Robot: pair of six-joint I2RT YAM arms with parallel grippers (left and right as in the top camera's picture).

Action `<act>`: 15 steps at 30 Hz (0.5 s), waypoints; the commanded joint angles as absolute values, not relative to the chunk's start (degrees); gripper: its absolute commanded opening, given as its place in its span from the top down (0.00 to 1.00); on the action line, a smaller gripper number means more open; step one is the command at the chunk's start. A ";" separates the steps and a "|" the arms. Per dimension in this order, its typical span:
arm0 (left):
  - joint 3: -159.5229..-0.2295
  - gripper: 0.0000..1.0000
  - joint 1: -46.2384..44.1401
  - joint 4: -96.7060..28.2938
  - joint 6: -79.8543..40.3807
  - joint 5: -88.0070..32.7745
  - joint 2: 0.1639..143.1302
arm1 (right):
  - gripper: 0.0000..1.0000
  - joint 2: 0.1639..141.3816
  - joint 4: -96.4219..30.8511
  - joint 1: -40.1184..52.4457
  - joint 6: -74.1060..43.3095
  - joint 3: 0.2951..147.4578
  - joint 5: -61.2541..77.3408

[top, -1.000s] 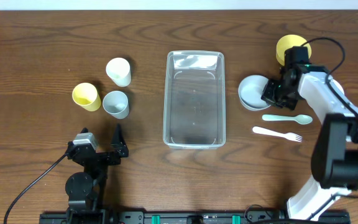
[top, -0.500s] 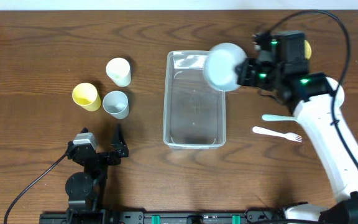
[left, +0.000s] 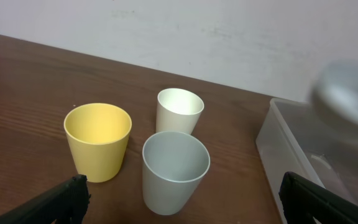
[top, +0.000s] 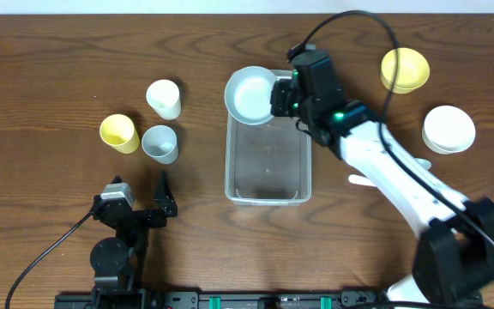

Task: Pack container
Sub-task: 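Carry the grey bowl left and lower it into the container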

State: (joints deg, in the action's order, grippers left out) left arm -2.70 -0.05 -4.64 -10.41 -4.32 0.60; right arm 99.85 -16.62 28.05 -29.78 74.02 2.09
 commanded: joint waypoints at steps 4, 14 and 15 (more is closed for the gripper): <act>-1.06 0.02 0.08 -5.41 -9.47 -4.73 0.34 | 0.87 107.22 -14.81 28.32 -31.27 74.63 -0.64; -1.06 0.02 0.08 -5.41 -9.47 -4.75 0.34 | 0.88 110.13 -12.12 28.29 -31.27 74.63 -0.64; -1.06 0.02 0.08 -5.41 -9.47 -4.73 0.34 | 0.87 110.13 -11.92 28.29 -31.27 74.65 -0.60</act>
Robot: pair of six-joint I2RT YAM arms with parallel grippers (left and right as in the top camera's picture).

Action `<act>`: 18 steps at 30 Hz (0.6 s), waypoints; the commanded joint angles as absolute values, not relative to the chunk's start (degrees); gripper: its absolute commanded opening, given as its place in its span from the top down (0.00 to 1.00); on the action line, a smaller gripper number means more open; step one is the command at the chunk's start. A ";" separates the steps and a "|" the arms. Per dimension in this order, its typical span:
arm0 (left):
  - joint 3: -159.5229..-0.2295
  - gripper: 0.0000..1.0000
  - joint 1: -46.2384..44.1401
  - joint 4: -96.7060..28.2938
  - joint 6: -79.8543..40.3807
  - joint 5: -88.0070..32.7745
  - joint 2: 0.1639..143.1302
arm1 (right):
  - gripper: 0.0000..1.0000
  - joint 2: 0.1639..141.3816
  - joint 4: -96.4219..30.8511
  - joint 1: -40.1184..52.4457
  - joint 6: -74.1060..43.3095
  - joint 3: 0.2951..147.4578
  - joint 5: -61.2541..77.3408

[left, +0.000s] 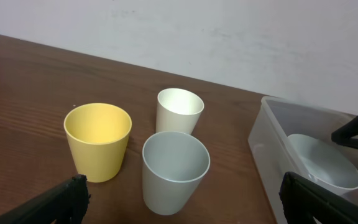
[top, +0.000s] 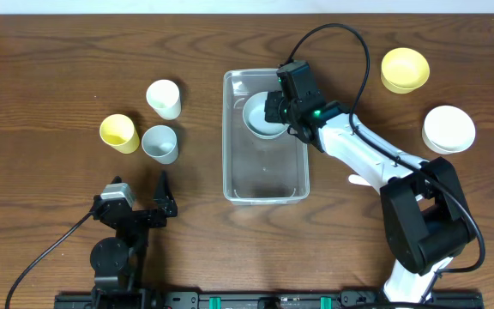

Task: Pack container
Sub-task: 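Carry the grey bowl left and lower it into the container, then release the grey bowl and move the right gripper to the white bowl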

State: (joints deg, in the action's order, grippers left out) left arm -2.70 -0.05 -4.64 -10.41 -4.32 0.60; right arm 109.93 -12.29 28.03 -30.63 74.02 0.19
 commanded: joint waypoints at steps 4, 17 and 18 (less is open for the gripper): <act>-1.06 0.02 0.08 -5.41 -9.47 -4.73 0.34 | 0.83 109.97 -12.93 28.40 -30.48 75.92 3.29; -1.06 0.02 0.08 -5.41 -9.47 -4.73 0.34 | 0.14 96.57 -41.04 20.25 -28.12 89.52 -1.58; -1.06 0.02 0.08 -5.41 -9.47 -4.73 0.34 | 0.13 95.53 -42.76 18.04 -28.82 89.58 -1.98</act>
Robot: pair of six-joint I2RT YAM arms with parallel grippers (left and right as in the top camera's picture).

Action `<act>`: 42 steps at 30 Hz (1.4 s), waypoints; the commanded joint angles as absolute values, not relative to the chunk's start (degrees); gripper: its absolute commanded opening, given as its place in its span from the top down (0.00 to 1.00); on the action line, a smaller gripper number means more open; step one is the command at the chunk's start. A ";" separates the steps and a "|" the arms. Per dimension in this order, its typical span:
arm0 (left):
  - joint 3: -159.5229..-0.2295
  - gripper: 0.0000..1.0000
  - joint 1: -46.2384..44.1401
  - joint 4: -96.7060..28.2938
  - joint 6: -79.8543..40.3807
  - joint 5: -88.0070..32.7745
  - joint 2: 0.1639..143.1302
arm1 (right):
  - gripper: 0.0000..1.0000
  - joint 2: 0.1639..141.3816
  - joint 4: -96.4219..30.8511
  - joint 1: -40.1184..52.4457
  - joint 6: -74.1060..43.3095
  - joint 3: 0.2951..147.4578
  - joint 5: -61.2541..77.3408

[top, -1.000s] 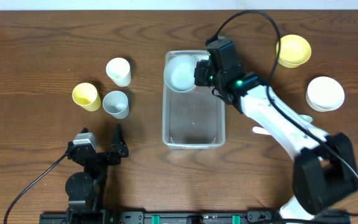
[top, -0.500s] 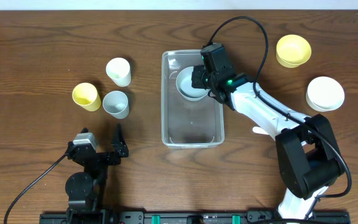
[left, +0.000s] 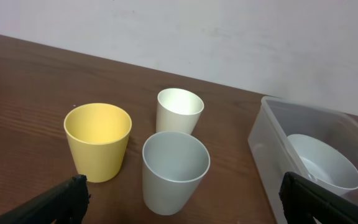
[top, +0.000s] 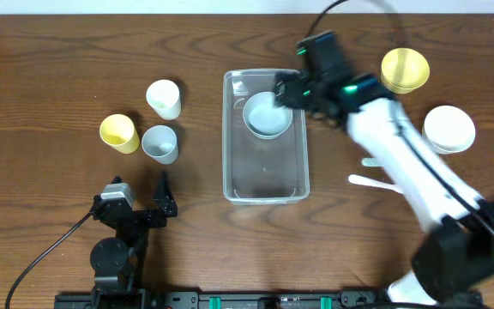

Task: Pack container
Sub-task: 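Release the grey bowl and move the right gripper to the white bowl, then grip the white bowl rim with the right gripper and lift it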

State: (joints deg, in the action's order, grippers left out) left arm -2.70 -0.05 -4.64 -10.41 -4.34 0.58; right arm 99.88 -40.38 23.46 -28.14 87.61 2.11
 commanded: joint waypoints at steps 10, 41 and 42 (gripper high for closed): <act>-1.06 0.02 0.08 -5.41 -9.47 -4.73 0.34 | 0.12 95.70 -61.65 -6.81 -36.53 88.77 -2.02; -1.06 0.02 0.10 -5.41 -9.47 -4.73 0.34 | 0.13 96.68 -29.10 -27.68 -38.68 59.07 -3.01; -1.06 0.02 0.08 -5.41 -9.47 -4.73 0.34 | 0.14 96.71 -28.10 -27.68 -38.68 58.59 -3.01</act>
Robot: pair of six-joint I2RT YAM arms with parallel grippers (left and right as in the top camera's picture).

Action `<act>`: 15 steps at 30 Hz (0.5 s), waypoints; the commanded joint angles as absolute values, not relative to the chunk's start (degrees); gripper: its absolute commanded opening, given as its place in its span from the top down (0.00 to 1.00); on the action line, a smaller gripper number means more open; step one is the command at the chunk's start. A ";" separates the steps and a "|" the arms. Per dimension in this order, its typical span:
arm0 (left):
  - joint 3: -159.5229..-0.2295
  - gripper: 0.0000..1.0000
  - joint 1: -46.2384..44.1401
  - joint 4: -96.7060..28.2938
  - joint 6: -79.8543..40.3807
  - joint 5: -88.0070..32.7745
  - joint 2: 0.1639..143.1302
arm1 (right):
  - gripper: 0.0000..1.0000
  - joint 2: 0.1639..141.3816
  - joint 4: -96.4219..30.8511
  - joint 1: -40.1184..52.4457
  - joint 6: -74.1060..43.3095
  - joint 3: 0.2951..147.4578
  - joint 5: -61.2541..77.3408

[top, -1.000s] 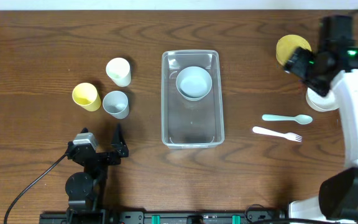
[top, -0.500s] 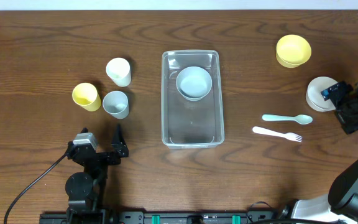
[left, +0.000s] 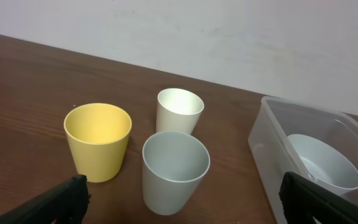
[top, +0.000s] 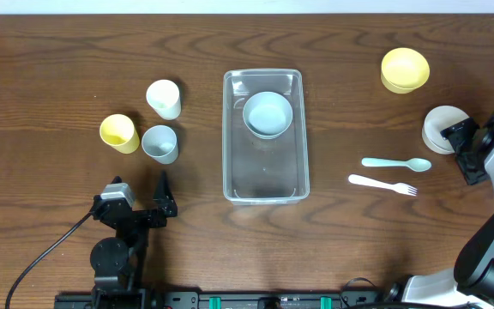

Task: Pack container
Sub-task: 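Grip the white bowl rim with the right gripper and lift it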

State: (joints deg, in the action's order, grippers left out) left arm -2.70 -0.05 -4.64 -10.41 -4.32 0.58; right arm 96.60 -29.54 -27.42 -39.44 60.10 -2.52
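A clear plastic container stands mid-table, with a pale blue bowl in its far end; the left wrist view shows the container wall and the bowl too. A yellow bowl and a white bowl sit at the far right. A pale spoon and a white fork lie right of the container. My right gripper is open at the white bowl's right edge. My left gripper rests open and empty at the near left.
Three cups stand left of the container: white, yellow and grey-blue. In the left wrist view the grey-blue cup is nearest, between my fingers' line of sight. A pale wall rises behind the table.
My right gripper was over the container's far right rim beside the blue bowl. Now it is at the table's right edge by the white bowl. The spoon and fork show fully.
My right gripper first held the pale blue bowl above the container's far left corner. Then the bowl was down inside the container's far end with the gripper on it. The gripper later stood off the bowl, and now it is at the white bowl.
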 commanded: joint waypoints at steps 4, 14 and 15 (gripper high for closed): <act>-1.06 0.02 0.08 -5.41 -9.47 -4.73 0.34 | 0.22 96.92 -25.98 -27.68 -37.45 57.91 -3.03; -1.06 0.02 0.08 -5.41 -9.47 -4.73 0.34 | 0.36 102.50 -24.99 -27.68 -36.14 57.91 -3.20; -1.06 0.02 0.08 -5.41 -9.47 -4.73 0.34 | 0.35 103.46 -24.86 -27.68 -36.12 57.91 -3.20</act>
